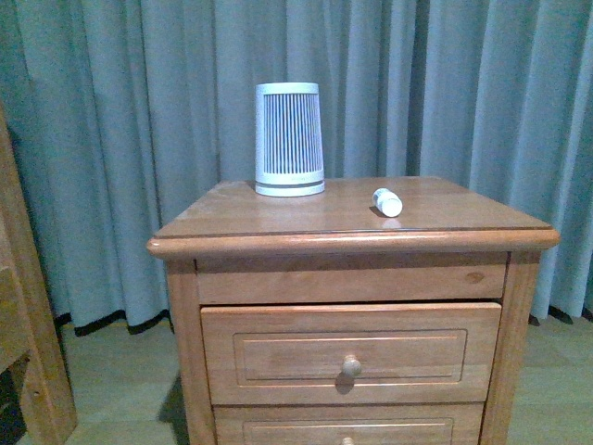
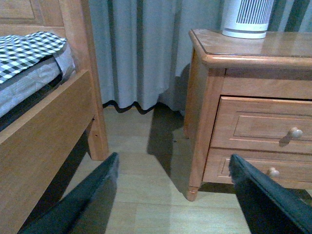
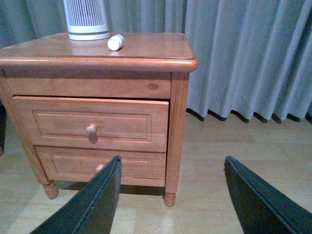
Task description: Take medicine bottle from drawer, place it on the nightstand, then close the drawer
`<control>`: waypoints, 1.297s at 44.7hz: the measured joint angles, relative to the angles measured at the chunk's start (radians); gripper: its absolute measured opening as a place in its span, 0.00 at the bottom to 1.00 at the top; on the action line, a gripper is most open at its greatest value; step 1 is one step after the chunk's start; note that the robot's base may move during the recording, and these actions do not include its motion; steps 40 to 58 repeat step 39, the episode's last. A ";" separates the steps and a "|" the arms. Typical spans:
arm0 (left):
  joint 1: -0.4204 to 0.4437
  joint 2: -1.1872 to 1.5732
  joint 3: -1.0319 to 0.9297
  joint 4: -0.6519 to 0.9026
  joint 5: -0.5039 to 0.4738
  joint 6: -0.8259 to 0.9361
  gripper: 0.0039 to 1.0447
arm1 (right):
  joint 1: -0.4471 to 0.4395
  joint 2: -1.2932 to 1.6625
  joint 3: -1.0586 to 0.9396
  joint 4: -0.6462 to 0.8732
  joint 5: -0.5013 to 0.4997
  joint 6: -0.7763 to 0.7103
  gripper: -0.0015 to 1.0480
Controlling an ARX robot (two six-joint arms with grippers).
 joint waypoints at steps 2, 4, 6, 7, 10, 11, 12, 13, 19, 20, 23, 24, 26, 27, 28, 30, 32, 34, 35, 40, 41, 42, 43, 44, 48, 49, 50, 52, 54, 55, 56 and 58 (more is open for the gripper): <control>0.000 0.000 0.000 0.000 0.000 0.000 0.78 | 0.000 0.000 0.000 0.000 0.000 0.000 0.70; 0.000 0.000 0.000 0.000 0.000 0.000 0.83 | 0.000 0.000 0.000 0.000 0.000 0.000 0.76; 0.000 0.000 0.000 0.000 0.000 0.000 0.89 | 0.000 0.000 0.000 0.000 0.000 0.000 0.82; 0.000 0.000 0.000 0.000 0.000 0.000 0.94 | 0.000 0.000 0.000 0.000 0.000 0.000 0.85; 0.000 0.000 0.000 0.000 0.000 0.000 0.94 | 0.000 0.000 0.000 0.000 0.000 0.000 0.95; 0.000 0.000 0.000 0.000 0.000 0.000 0.94 | 0.000 0.000 0.000 0.000 0.000 0.000 0.94; 0.000 0.000 0.000 0.000 0.000 0.000 0.94 | 0.000 0.000 0.000 0.000 0.000 0.000 0.93; 0.000 0.000 0.000 0.000 0.000 0.000 0.94 | 0.000 0.000 0.000 0.000 0.000 0.000 0.93; 0.000 0.000 0.000 0.000 0.000 0.000 0.94 | 0.000 0.000 0.000 0.000 0.000 0.000 0.93; 0.000 0.000 0.000 0.000 0.000 0.000 0.94 | 0.000 0.000 0.000 0.000 0.000 0.000 0.93; 0.000 0.000 0.000 0.000 0.000 0.000 0.94 | 0.000 0.000 0.000 0.000 0.000 0.000 0.93; 0.000 0.000 0.000 0.000 0.000 0.000 0.94 | 0.000 0.000 0.000 0.000 0.000 0.000 0.93; 0.000 0.000 0.000 0.000 0.000 0.000 0.94 | 0.000 0.000 0.000 0.000 0.000 0.000 0.93; 0.000 0.000 0.000 0.000 0.000 0.000 0.94 | 0.000 0.000 0.000 0.000 0.000 0.000 0.93; 0.000 0.000 0.000 0.000 0.000 0.000 0.94 | 0.000 0.000 0.000 0.000 0.000 0.000 0.93; 0.000 0.000 0.000 0.000 0.000 0.000 0.94 | 0.000 0.000 0.000 0.000 0.000 0.000 0.93; 0.000 0.000 0.000 0.000 0.000 0.000 0.94 | 0.000 0.000 0.000 0.000 0.000 0.000 0.93; 0.000 0.000 0.000 0.000 0.000 0.000 0.94 | 0.000 0.000 0.000 0.000 0.000 0.000 0.93; 0.000 0.000 0.000 0.000 0.000 0.000 0.94 | 0.000 0.000 0.000 0.000 0.000 0.000 0.93; 0.000 0.000 0.000 0.000 0.000 0.000 0.94 | 0.000 0.000 0.000 0.000 0.000 0.000 0.93; 0.000 0.000 0.000 0.000 0.000 0.000 0.94 | 0.000 0.000 0.000 0.000 0.000 0.000 0.93; 0.000 0.000 0.000 0.000 0.000 0.000 0.94 | 0.000 0.000 0.000 0.000 0.000 0.000 0.93; 0.000 0.000 0.000 0.000 0.000 0.000 0.94 | 0.000 0.000 0.000 0.000 0.000 0.000 0.93; 0.000 0.000 0.000 0.000 0.000 0.000 0.94 | 0.000 0.000 0.000 0.000 0.000 0.000 0.93; 0.000 0.000 0.000 0.000 0.000 0.000 0.94 | 0.000 0.000 0.000 0.000 0.000 0.000 0.93; 0.000 0.000 0.000 0.000 0.000 0.000 0.94 | 0.000 0.000 0.000 0.000 0.000 0.000 0.93; 0.000 0.000 0.000 0.000 0.000 0.000 0.94 | 0.000 0.000 0.000 0.000 0.000 0.000 0.93; 0.000 0.000 0.000 0.000 0.000 0.000 0.94 | 0.000 0.000 0.000 0.000 0.000 0.000 0.93; 0.000 0.000 0.000 0.000 0.000 0.000 0.94 | 0.000 0.000 0.000 0.000 0.000 0.000 0.93; 0.000 0.000 0.000 0.000 0.000 0.000 0.94 | 0.000 0.000 0.000 0.000 0.000 0.000 0.93; 0.000 0.000 0.000 0.000 0.000 0.000 0.94 | 0.000 0.000 0.000 0.000 0.000 0.000 0.93; 0.000 0.000 0.000 0.000 0.000 0.000 0.94 | 0.000 0.000 0.000 0.000 0.000 0.000 0.93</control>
